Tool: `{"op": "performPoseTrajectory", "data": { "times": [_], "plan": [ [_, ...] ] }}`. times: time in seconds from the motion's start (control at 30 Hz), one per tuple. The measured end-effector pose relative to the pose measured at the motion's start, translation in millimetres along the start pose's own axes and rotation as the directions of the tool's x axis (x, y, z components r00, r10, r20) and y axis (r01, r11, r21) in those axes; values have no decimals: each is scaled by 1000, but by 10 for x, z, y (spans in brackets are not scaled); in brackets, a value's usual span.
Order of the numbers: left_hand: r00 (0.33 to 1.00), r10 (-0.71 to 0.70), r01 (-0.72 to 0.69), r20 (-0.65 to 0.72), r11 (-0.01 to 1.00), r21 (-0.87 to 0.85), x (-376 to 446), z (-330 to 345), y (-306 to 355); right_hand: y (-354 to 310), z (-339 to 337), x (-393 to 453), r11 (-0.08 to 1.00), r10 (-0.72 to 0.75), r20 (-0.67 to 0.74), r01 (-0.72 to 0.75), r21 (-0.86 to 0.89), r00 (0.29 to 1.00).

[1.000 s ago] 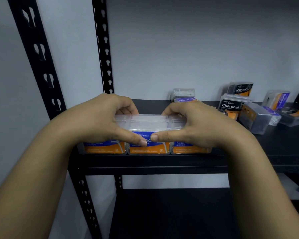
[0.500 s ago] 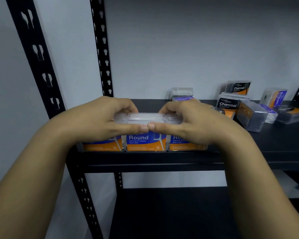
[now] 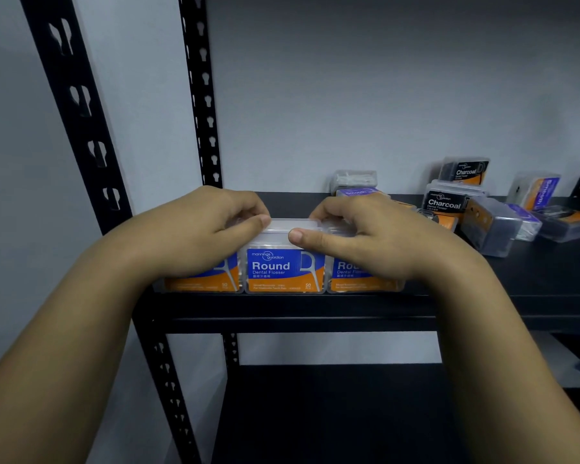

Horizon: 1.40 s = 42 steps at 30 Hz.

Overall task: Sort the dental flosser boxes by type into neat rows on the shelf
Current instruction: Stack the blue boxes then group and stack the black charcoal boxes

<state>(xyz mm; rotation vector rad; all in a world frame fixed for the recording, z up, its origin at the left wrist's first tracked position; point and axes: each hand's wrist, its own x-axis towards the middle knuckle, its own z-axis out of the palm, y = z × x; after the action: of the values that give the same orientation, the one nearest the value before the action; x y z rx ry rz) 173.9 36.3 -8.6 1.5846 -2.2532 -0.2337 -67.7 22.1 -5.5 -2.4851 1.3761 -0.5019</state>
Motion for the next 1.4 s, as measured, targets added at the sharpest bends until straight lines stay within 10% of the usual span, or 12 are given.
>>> {"op": "performPoseTrajectory", "data": {
  "times": [0.5, 0.9, 1.4],
  "plan": [
    [994, 25, -24, -105, 1000, 8, 84, -157, 184, 118, -332, -16, 1000, -3, -175, 5, 10, 984],
    [950, -201, 163, 238, 972, 167, 867, -265, 1128, 419, -1076, 95, 940, 260, 93, -230, -250, 961],
    [953, -244, 194, 177, 945, 262, 1338, 157, 1937, 1163, -1424, -41, 930, 227, 108, -182, -319, 968]
  ]
}}
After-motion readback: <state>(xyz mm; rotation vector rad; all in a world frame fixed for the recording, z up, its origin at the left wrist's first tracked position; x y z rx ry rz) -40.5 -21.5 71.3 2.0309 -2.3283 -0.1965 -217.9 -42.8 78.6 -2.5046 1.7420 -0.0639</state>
